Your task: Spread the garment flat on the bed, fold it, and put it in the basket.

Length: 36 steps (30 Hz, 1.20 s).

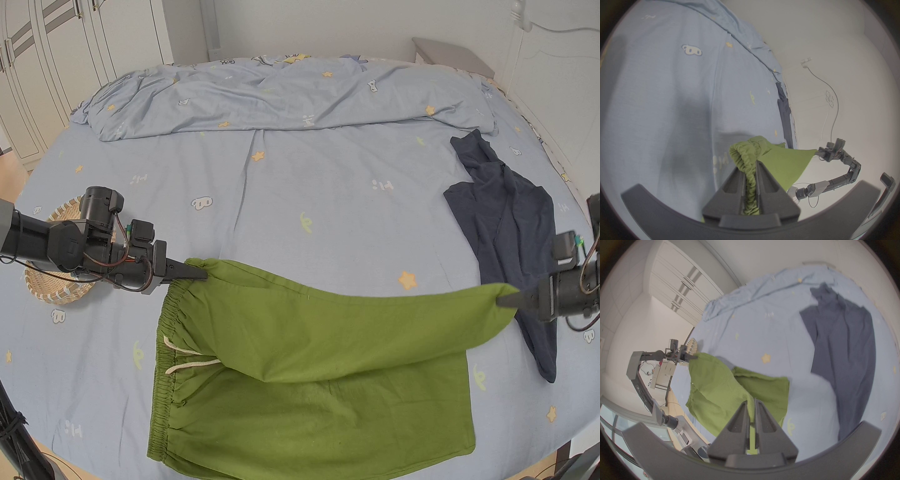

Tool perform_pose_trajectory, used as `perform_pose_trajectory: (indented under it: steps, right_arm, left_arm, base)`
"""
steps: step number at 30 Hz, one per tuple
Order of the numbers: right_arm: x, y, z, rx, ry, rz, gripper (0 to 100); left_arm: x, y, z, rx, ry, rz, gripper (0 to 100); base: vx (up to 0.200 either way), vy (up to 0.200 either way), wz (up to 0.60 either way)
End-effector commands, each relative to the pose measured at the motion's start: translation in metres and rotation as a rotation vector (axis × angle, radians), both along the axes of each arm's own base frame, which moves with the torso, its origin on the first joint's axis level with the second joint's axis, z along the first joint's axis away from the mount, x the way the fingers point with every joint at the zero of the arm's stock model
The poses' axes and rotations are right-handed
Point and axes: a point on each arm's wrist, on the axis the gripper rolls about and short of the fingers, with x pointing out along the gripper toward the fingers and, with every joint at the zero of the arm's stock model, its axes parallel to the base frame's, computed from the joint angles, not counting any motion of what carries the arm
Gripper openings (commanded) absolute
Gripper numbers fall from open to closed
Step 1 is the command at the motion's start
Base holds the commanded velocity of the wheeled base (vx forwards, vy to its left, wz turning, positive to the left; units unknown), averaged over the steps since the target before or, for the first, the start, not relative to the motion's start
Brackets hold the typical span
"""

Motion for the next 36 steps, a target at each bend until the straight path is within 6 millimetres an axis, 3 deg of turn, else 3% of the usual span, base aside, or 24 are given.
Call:
perform_pose_trajectory:
  steps: [1,5,9,16,20,21,29,33,35,36]
  right_arm:
    - [-0.034,0.003,0.074,-0.019,-0.199,-0.011,0]
    - [-0.040,0.006,0.081,-0.028,-0.211,-0.002,0]
    - [-0.059,0.008,0.097,-0.033,-0.232,0.025,0]
    - [-0.057,0.011,0.098,-0.039,-0.224,0.035,0]
    - [-0.034,0.017,0.084,-0.064,-0.160,0.028,0]
    - [-0.015,0.018,0.076,-0.074,-0.132,0.009,0]
    - [0.059,0.024,0.053,-0.088,-0.167,-0.042,0]
    - [0.092,0.027,0.042,-0.102,-0.154,-0.049,0]
    - [0.095,0.027,0.041,-0.102,-0.153,-0.051,0]
    - [0.114,0.028,0.038,-0.097,-0.180,-0.063,0]
  left_arm:
    - [-0.028,0.017,0.020,-0.003,-0.103,0.049,0]
    - [-0.039,0.020,0.030,-0.002,-0.170,0.063,0]
    - [-0.048,0.021,0.038,-0.004,-0.204,0.064,0]
    - [-0.049,0.023,0.036,-0.005,-0.200,0.066,0]
    - [-0.047,0.023,0.034,-0.004,-0.205,0.067,0]
    - [-0.047,0.023,0.034,-0.002,-0.220,0.069,0]
    - [-0.037,0.030,0.025,0.008,-0.267,0.095,0]
    - [-0.031,0.034,0.021,0.009,-0.276,0.108,0]
    - [-0.030,0.035,0.021,0.010,-0.278,0.111,0]
    - [-0.023,0.040,0.018,0.011,-0.290,0.123,0]
  base:
    - [0.000,0.000,0.00]
    - [0.000,0.000,0.00]
    - [0.000,0.000,0.00]
    - [0.000,0.000,0.00]
    - [0.000,0.000,0.00]
    - [0.000,0.000,0.00]
    - [0.000,0.000,0.00]
    - [0.000,0.000,0.00]
    - [0.000,0.000,0.00]
    - [0.000,0.000,0.00]
